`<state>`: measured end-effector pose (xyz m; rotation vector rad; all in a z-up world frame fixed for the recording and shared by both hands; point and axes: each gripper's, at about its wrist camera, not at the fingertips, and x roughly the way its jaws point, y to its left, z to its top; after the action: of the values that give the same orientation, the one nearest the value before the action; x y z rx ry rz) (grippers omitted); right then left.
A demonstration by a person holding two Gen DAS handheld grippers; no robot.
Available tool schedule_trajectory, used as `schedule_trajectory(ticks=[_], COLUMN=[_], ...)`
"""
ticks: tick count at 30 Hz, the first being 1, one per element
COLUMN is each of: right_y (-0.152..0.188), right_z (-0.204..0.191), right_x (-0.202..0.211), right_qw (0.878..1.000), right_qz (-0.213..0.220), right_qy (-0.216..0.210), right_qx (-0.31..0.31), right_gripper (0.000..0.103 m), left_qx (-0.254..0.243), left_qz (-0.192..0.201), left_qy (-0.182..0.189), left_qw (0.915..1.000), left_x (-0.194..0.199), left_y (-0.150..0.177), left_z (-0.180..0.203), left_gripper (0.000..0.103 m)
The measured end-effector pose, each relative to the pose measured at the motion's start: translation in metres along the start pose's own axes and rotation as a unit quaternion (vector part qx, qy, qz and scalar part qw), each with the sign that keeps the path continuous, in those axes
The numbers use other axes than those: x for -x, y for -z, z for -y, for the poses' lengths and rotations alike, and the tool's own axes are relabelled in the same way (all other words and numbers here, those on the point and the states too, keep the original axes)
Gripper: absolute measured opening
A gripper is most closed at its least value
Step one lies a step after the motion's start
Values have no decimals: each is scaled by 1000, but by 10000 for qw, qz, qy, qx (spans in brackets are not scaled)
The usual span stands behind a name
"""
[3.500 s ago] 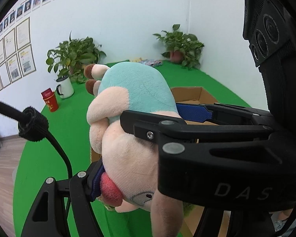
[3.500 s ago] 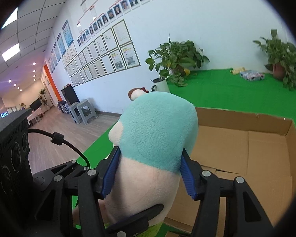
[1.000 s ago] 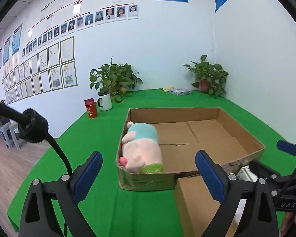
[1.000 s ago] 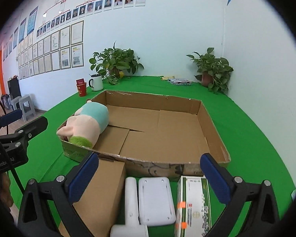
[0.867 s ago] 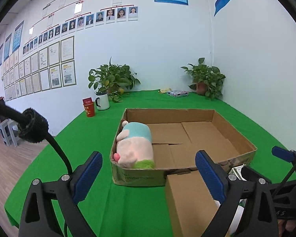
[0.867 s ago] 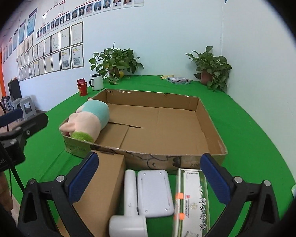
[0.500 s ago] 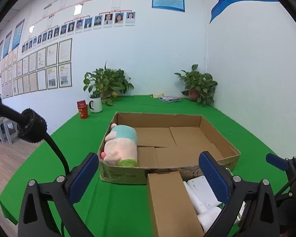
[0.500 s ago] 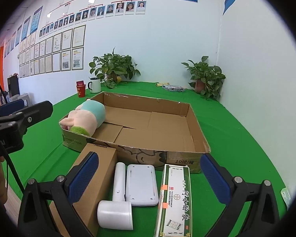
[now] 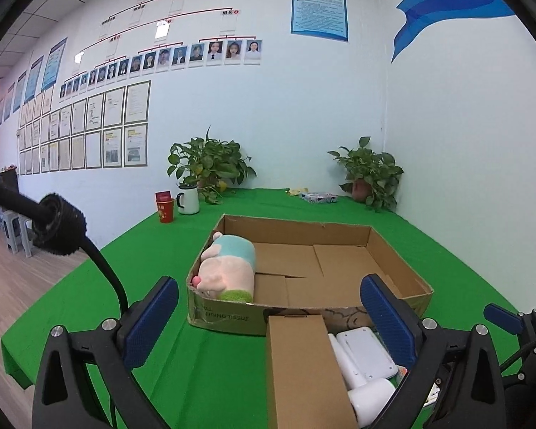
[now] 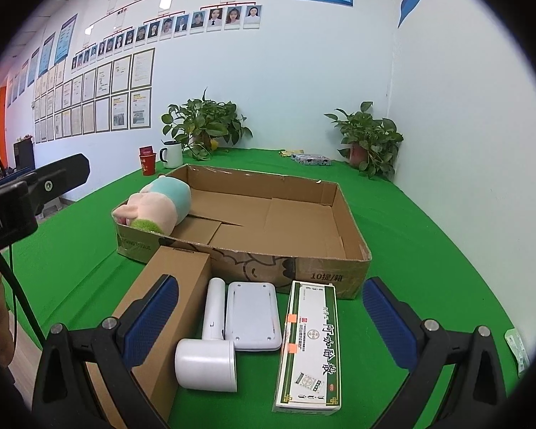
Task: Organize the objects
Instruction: 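Withdraw both grippers from the box and move toward the long brown box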
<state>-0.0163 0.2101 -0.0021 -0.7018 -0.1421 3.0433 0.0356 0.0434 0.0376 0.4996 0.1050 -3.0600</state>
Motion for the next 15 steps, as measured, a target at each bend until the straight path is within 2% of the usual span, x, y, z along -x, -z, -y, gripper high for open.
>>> schedule_trajectory(ticks=[5, 12, 14, 15], right_y=[5, 10, 12, 12], right_z=[-2, -4, -3, -3], right_x=[-4, -8, -9, -10], right_qw=[10000, 9999, 9998, 9994], right_qz=[-47, -88, -127, -165], right_qy=[-30, -23, -91, -218], right_qx=[-30, -81, -139, -190], right_gripper=[102, 102, 102, 102], left_qx=[-126, -165, -117, -116], left_qz=[-310, -456, -528, -560], left_qy=[70, 105, 213, 249], left_qw=[9994, 9988, 9983, 9981], left_x=[-13, -31, -36, -37], left_y=[6, 11, 13, 13], left_z=[-6, -16, -20, -20], left_gripper=[103, 101, 97, 91])
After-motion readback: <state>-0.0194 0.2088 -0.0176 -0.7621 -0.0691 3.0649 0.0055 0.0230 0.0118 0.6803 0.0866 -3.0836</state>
